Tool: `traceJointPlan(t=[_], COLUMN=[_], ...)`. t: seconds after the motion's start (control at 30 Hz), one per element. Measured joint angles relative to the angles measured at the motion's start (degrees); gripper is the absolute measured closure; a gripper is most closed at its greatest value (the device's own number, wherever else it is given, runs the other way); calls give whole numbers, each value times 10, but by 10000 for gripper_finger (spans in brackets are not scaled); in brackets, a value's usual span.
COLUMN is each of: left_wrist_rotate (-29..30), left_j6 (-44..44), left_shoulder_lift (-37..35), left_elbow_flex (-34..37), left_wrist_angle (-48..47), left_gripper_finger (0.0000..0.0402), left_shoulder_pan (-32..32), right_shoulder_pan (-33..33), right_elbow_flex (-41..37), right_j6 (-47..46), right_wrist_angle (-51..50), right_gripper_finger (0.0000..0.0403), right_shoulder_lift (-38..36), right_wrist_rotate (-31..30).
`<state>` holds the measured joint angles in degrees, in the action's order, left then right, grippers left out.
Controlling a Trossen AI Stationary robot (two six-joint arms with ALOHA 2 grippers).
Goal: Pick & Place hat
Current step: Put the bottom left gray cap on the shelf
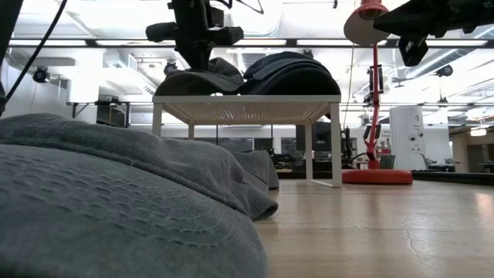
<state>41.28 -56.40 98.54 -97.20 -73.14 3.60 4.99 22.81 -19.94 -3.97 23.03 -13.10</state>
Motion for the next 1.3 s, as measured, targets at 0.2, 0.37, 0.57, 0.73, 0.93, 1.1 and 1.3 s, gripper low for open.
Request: traceJointPlan(t=[0.2,0.37,0.57,0.73,0.93,1.1,1.3], left_wrist_rotate=[0,0,0,0,1,1,1], left_j6=[-2,-3,-3,-1,10,11,8], left_shoulder_lift=[0,-1,-1,-2,-2,-2,-2], left_elbow_flex=[0,0,0,-11,-22,-21,-20], left_wrist_angle=[1,1,2,2,2,-7,-19], left_gripper_finger=[389,382,383,383,383,383,383], left_shoulder_pan=[0,0,0,0,0,0,0], right_shoulder_pan=[0,0,0,0,0,0,0], right_elbow_flex=[0,0,0,0,0,0,0], right_j6=[3,4,4,4,4,4,4], right_wrist_angle=[0,0,0,0,0,0,0], right_gripper_finger=[394,394,394,394,394,394,394], right_shoulder_lift=[0,0,0,0,0,0,0], right_wrist_rotate=[0,0,0,0,0,0,0])
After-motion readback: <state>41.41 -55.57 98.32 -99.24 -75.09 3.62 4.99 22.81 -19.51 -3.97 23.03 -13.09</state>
